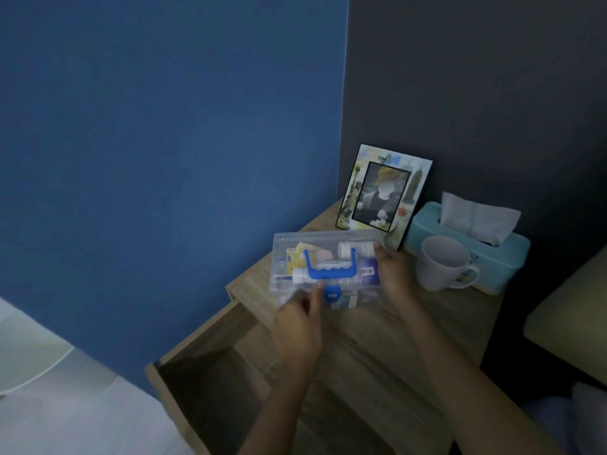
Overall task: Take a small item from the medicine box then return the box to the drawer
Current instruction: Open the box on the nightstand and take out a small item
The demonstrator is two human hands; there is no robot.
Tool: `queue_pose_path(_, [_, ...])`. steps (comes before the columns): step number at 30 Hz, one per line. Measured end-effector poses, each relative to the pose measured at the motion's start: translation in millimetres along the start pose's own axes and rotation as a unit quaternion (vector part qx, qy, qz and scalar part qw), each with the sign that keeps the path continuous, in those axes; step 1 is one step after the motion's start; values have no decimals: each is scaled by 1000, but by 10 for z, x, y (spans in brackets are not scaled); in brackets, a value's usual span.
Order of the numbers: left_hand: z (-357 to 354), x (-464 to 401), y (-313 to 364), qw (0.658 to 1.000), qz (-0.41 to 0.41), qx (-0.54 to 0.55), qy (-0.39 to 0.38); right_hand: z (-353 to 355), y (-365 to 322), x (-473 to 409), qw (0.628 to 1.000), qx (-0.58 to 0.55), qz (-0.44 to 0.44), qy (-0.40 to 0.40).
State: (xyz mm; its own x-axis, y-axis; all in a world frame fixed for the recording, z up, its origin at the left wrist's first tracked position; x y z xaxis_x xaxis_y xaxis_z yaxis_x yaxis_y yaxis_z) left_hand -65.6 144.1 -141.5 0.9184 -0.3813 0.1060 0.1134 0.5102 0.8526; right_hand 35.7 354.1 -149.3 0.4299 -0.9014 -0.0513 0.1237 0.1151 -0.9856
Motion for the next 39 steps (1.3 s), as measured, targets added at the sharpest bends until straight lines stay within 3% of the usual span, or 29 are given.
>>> queue_pose_path(2, [-317,-1,-147,990,84,26,-107,11,-20,7,1000,8,2,6])
queue_pose_path(4, [-469,-16,-149,977,119,98,-149,16,-49,4,1000,22,10,7])
queue_pose_path(14, [-472,-41,-155,971,156,147,-103,28,8,-15,999,21,2,27])
queue_pose_path(22, [-550,103,-232,934,129,269,-198,24,56,-15,999,15,-4,29])
queue_pose_path(25, [-397,110,-401,933,140,292,-160,22,39,-19,1000,10,11,25])
queue_pose_path(31, [221,17,-550,932,136,335,9,139,-123,86,997,-4,62,54])
queue_pose_path(34, [280,-101,-491,945,126,302,-6,218,-78,325,996,26,59,65])
queue_pose_path(39, [162,-132,-295,941,81,314,-93,168,-146,467,996,-41,59,44])
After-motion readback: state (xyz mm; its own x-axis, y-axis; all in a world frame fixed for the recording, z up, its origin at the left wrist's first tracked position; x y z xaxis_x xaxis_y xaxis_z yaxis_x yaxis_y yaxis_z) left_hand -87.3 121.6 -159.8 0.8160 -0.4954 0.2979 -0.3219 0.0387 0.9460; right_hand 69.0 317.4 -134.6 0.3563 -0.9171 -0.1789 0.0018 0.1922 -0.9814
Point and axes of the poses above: each hand's wrist, its own x-axis away from the middle knuckle, its own z-axis out of the back of the hand, y = z × x, the point moved 9 cm from there along -x, towards the middle knuckle, and after that the axes turned 13 degrees about z, right-handed, at the moved point
